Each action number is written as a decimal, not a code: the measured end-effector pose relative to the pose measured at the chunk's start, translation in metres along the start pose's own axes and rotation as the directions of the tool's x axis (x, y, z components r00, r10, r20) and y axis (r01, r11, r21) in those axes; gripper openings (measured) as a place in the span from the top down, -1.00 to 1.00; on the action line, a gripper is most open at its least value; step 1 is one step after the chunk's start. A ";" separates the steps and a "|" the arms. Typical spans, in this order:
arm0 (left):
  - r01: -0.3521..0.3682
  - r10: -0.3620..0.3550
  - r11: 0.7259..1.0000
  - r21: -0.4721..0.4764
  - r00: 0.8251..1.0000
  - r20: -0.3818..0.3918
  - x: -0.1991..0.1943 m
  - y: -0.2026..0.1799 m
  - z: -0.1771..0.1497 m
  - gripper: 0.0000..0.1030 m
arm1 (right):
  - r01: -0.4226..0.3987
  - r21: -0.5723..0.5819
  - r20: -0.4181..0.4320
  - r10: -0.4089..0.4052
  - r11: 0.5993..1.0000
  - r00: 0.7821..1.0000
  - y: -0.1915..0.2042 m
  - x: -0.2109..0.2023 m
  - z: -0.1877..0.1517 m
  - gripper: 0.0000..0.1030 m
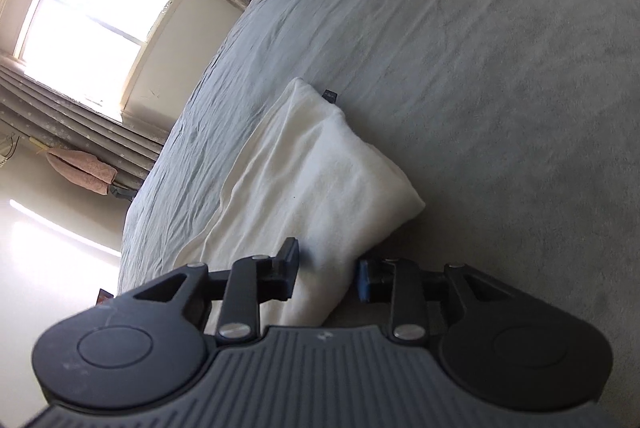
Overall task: Fold clothes
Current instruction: 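Lift the shirt side with the right gripper and fold it lengthwise over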
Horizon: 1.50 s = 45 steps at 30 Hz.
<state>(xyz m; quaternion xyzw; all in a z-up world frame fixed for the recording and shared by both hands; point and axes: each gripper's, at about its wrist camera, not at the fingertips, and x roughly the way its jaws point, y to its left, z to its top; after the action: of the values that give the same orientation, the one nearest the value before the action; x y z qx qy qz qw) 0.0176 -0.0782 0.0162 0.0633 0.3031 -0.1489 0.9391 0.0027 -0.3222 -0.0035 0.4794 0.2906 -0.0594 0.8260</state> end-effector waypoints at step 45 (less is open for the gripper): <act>0.002 -0.007 0.996 -0.090 0.999 -0.053 -0.011 0.004 0.010 0.18 | 0.081 -0.627 0.176 0.039 0.775 0.984 0.083 -0.013 -0.035 0.63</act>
<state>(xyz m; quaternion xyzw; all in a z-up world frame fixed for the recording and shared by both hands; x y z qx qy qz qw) 0.0154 -0.0740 0.0307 0.0244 0.3348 -0.1357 0.9322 0.0081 -0.2513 0.0537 0.1640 0.2235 -0.0105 0.9607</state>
